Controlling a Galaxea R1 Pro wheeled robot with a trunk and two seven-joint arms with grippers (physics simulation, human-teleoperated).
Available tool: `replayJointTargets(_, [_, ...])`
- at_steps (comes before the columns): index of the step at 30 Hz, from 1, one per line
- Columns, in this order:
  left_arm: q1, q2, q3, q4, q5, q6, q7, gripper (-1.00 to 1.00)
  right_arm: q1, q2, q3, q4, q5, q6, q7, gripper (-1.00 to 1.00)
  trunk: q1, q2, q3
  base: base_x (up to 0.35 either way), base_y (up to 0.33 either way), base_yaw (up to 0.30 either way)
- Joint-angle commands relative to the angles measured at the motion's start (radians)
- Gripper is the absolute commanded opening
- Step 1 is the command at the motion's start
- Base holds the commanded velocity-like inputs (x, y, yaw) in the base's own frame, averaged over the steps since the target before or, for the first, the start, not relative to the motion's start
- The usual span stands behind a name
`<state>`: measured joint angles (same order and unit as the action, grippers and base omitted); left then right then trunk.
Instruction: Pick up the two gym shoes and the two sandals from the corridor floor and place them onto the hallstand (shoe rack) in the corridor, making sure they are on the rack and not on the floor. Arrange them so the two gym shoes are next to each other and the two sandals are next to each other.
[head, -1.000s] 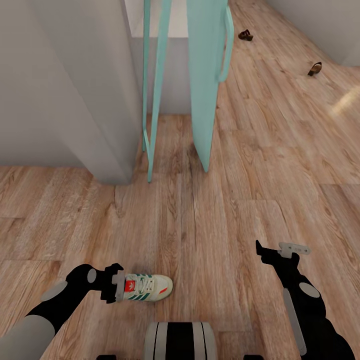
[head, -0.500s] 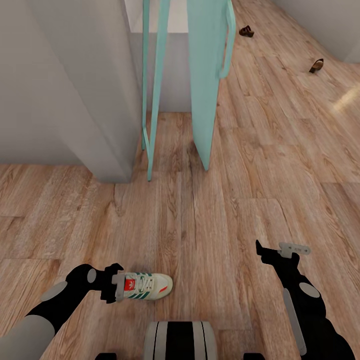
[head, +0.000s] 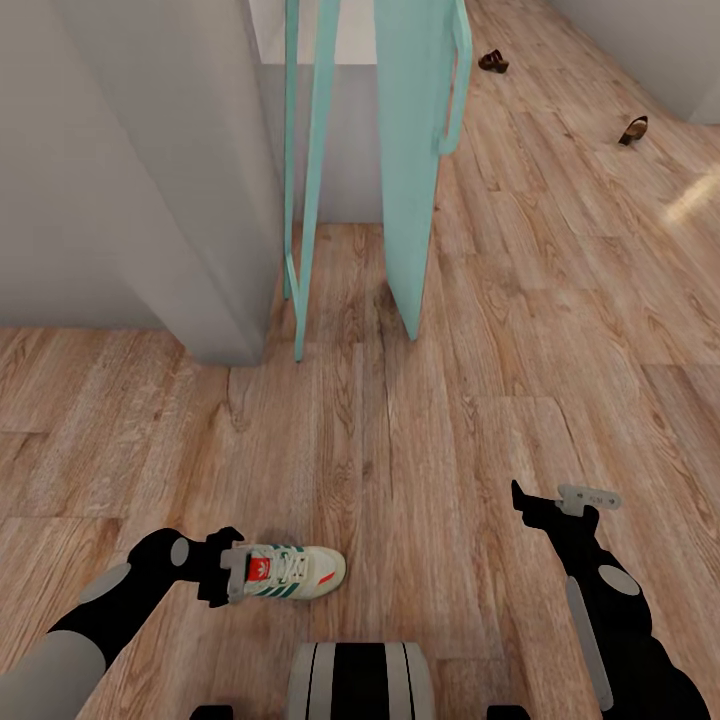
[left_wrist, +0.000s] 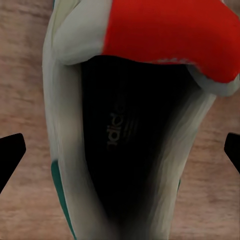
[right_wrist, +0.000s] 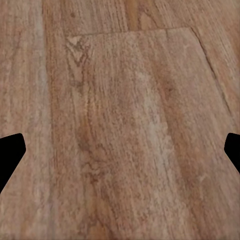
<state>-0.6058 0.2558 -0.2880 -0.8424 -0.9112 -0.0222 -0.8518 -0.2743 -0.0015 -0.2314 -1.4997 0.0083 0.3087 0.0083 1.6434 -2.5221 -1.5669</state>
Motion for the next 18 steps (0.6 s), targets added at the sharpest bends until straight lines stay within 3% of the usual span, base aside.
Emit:
replayJointTargets(1, [0.0,0.001,-0.002,-0.001,-0.005,-0.002,-0.002,1.0,0.0,0.0,0.0,-0.002,0.001,0.006,0.001,1.0,0.0,0.0,-0.001,0.0,0.0,0.0])
replayJointTargets(18, [0.001,0.006,0.001,-0.001,-0.005,-0.004,-0.001,1.0,0.0,0.0,0.0,-0.002,0.001,0.006,0.001,1.0,0.0,0.0,-0.001,0.0,0.0,0.0])
